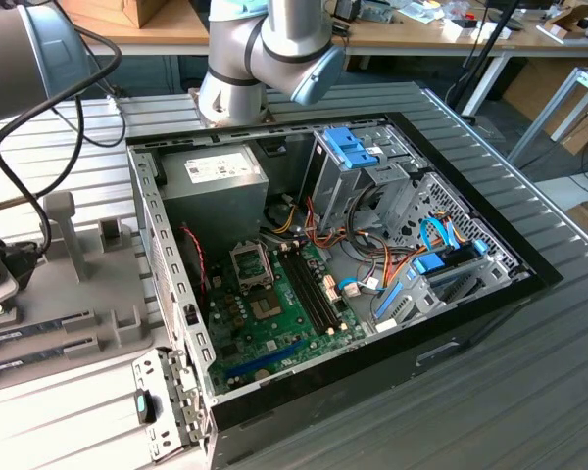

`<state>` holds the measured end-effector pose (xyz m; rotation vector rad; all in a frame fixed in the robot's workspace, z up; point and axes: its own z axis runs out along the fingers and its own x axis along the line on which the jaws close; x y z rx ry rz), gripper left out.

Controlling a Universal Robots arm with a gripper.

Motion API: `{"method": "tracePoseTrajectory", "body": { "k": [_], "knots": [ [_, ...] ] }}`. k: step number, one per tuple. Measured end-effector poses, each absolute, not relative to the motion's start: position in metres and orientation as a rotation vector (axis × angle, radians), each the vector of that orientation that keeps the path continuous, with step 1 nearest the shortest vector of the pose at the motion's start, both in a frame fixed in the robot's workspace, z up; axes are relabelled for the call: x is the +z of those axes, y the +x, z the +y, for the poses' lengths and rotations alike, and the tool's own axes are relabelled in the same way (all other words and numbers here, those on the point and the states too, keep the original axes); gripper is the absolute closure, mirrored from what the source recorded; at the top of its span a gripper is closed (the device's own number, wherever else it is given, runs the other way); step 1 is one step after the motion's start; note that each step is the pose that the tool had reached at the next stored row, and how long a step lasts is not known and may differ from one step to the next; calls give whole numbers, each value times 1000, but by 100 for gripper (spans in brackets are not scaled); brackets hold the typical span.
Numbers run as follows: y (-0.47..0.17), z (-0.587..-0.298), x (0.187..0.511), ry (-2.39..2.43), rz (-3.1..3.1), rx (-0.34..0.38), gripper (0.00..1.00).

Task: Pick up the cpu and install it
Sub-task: 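Pick up the cpu and move it towards the insertion slot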

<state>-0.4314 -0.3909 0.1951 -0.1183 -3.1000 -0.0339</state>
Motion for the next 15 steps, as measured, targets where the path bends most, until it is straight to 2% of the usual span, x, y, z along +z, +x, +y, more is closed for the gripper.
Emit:
{"method": "tracePoseTrajectory", "body": {
  "k": [10,15],
  "knots": [
    [-431,-391,192,-118,-3100,-34,58],
    [-431,-391,202,-118,-3100,-38,58]
  ]
}}
